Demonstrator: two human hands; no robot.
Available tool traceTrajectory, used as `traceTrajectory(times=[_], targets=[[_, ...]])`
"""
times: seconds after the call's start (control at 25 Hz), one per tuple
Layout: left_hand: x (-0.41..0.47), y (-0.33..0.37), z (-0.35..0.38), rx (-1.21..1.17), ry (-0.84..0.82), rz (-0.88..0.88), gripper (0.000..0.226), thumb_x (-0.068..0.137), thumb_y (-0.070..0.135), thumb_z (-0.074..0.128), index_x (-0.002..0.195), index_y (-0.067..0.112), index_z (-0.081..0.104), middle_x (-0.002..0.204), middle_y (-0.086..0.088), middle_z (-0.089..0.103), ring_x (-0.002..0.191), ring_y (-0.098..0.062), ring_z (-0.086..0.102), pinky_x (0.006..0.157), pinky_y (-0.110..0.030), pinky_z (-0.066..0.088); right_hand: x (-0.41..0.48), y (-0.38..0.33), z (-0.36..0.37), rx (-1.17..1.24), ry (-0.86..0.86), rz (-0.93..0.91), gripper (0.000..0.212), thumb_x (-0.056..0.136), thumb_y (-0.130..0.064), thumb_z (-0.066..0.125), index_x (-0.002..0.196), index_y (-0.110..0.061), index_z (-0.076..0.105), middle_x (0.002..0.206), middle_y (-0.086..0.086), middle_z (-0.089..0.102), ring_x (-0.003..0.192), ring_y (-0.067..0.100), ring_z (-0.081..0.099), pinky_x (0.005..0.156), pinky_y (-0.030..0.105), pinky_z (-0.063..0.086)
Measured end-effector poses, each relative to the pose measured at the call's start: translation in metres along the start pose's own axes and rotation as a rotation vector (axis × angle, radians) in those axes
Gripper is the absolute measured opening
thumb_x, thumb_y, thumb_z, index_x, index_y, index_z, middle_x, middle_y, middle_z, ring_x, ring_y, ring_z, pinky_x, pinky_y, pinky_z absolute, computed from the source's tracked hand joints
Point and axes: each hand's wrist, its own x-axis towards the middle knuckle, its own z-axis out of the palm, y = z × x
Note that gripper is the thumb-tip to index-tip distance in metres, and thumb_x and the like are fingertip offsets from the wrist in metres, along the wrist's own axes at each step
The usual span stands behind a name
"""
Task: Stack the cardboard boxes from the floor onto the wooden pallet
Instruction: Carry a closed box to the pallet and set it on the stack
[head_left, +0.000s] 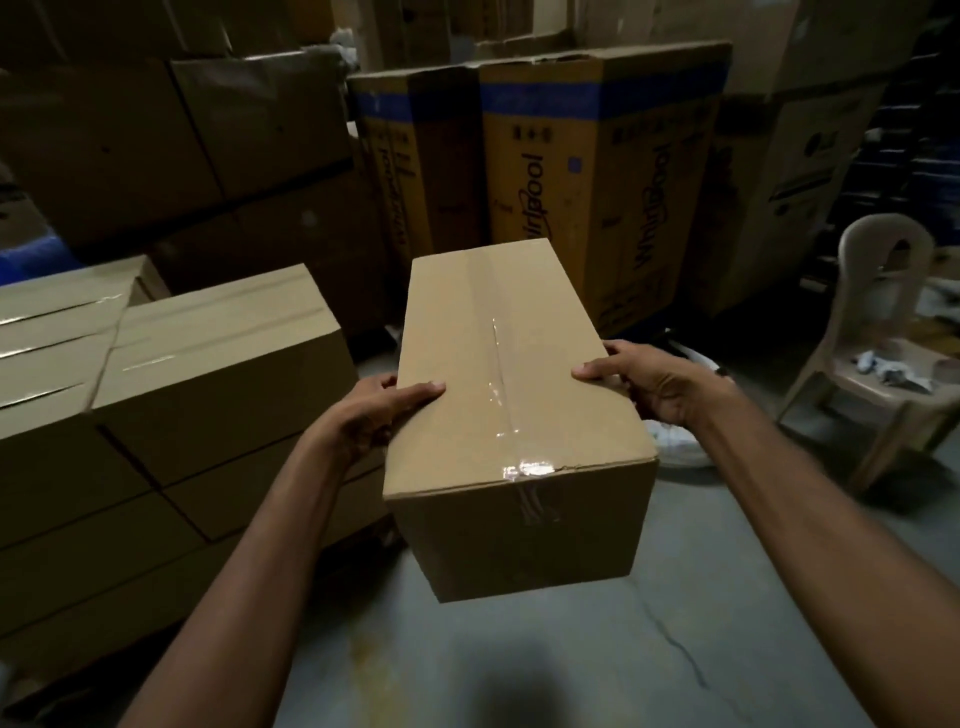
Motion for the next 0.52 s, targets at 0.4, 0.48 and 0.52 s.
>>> traceTrajectory(times=[0.4, 0.48, 0.52], targets=[[0.212, 0.045, -0.044, -0.135, 0.248, 0.251, 0.1, 0.067, 0.044, 0.093, 0.152, 0.03, 0.043, 0.138, 0.003, 0.061, 0.12, -0.015, 0.063, 0.099, -0.041, 0.056, 0.24, -0.086, -0.002, 0.091, -0.053, -0.238, 0.088, 0.077, -0.012, 0.085, 0.151, -0.036, 0.044, 0.131, -0.003, 0.062, 0.115, 0.02, 0.062, 0.086, 0.034, 0.053], [0.264, 0.049, -0.069, -0.126, 0.276, 0.288, 0.103, 0.066, 0.048, 0.094, 0.153, 0.033, 0.04, 0.14, 0.004, 0.06, 0.122, -0.015, 0.062, 0.102, -0.045, 0.055, 0.297, -0.102, 0.012, 0.09, -0.079, -0.275, 0.085, 0.08, -0.01, 0.082, 0.151, -0.037, 0.043, 0.133, -0.006, 0.061, 0.114, 0.015, 0.061, 0.079, 0.028, 0.053], [0.286, 0.051, -0.08, -0.115, 0.287, 0.301, 0.105, 0.066, 0.049, 0.094, 0.154, 0.034, 0.039, 0.14, 0.005, 0.06, 0.122, -0.014, 0.062, 0.102, -0.045, 0.055, 0.322, -0.107, 0.017, 0.088, -0.081, -0.288, 0.084, 0.081, -0.008, 0.08, 0.151, -0.036, 0.043, 0.134, -0.006, 0.061, 0.114, 0.013, 0.062, 0.078, 0.026, 0.054]])
